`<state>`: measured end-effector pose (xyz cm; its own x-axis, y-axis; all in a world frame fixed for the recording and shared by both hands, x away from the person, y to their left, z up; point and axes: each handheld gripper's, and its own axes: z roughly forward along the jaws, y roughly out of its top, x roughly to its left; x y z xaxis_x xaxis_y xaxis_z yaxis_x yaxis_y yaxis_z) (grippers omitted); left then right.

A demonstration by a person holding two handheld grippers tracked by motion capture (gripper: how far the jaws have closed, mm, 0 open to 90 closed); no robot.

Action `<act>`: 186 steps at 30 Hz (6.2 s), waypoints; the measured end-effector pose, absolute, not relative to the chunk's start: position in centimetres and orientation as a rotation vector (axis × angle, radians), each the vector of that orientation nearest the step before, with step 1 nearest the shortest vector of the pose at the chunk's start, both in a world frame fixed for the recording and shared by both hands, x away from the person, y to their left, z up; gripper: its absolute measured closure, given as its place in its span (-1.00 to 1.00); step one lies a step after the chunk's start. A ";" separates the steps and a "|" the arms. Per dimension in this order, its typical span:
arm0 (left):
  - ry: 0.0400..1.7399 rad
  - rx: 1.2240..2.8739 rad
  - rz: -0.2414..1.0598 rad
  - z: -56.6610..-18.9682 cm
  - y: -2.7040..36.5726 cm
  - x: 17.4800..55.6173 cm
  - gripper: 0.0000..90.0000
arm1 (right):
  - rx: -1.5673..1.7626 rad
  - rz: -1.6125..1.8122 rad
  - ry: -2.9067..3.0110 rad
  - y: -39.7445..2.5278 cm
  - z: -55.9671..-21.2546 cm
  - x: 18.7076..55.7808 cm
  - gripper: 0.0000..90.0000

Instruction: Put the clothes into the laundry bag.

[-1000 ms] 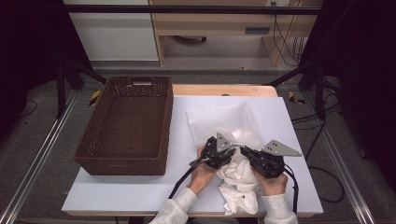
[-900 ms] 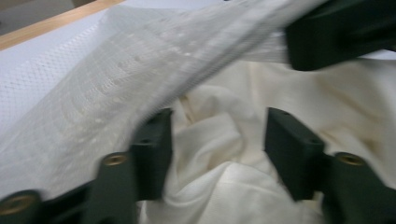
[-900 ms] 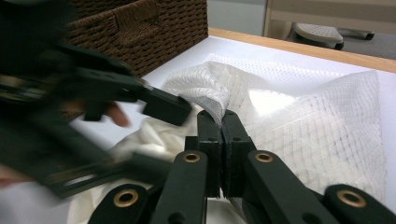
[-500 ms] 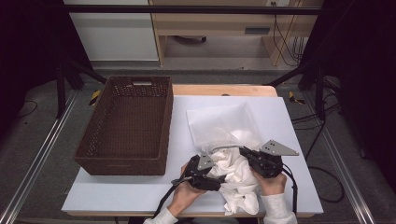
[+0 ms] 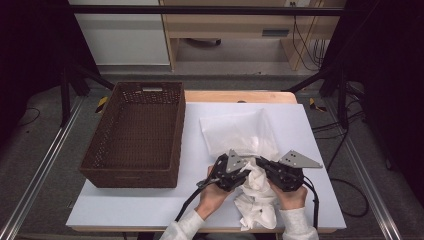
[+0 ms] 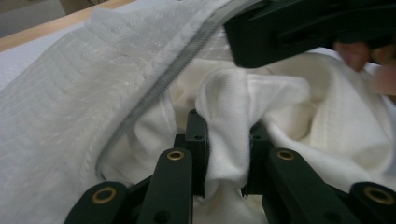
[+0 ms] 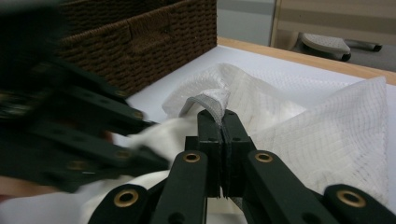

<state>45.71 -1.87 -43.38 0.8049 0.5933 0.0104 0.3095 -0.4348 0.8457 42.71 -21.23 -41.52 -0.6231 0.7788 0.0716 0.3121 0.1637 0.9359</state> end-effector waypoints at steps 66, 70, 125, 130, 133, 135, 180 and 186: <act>0.727 2.037 0.420 -45.6 -2.2 47.3 0.22 | 1.061 1.479 1.975 -22.6 -40.9 42.2 0.98; 0.663 2.031 0.391 -44.3 0.4 45.4 -0.10 | 1.066 1.468 1.972 -22.8 -40.9 42.3 0.98; 0.629 2.092 0.419 -43.5 3.0 39.7 -0.10 | 1.055 1.460 2.036 -20.2 -41.3 42.4 0.97; 0.656 2.134 0.354 -45.0 -0.6 41.6 -0.27 | 1.065 1.465 2.029 -20.5 -41.3 42.5 0.97; 0.703 2.141 0.315 -46.1 -1.9 43.0 -0.29 | 1.069 1.466 2.030 -20.5 -41.3 42.5 0.97; 0.706 2.136 0.329 -46.4 -2.3 43.4 -0.13 | 1.063 1.459 2.035 -20.4 -41.4 42.6 0.97; 0.541 2.292 0.348 -46.7 -0.5 38.5 0.70 | 1.088 1.472 2.030 -21.5 -41.2 42.4 0.97; 0.591 2.197 0.400 -43.8 0.2 40.4 0.77 | 1.088 1.475 2.025 -21.6 -41.1 42.4 0.97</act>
